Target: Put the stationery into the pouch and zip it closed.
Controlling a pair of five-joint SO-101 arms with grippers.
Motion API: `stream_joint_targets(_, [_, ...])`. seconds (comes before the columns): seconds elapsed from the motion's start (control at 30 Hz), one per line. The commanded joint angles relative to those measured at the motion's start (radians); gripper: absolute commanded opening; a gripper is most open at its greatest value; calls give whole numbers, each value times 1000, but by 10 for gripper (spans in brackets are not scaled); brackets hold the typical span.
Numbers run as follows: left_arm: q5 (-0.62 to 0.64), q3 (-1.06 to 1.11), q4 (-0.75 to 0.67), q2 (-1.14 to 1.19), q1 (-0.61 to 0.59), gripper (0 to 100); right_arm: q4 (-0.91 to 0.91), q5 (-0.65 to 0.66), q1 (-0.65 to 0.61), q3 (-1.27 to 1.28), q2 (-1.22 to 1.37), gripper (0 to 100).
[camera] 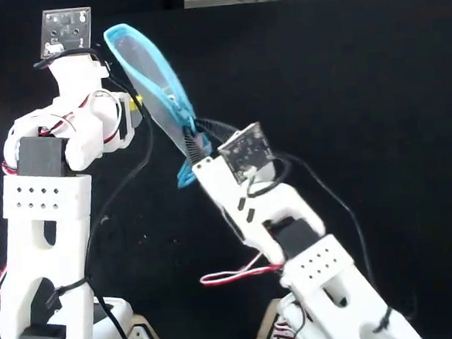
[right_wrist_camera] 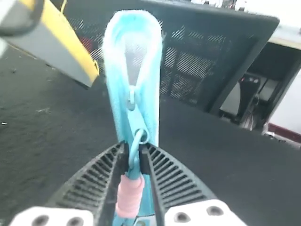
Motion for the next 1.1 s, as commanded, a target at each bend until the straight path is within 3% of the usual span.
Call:
stream_joint_targets(0.0, [2, -59, 0, -3, 7, 195, 146, 18, 18, -120, -96, 11])
stream_joint_targets(0.2, [3, -67, -3, -9, 7, 195, 325, 20, 20, -318, -61, 11])
stream_joint_targets(0.6, [0, -71, 61, -14, -65, 195, 338, 126, 26, -619, 269, 11])
stream_joint_targets(1.07, [2, 113, 58, -140, -108, 195, 644, 258, 25, -823, 283, 11])
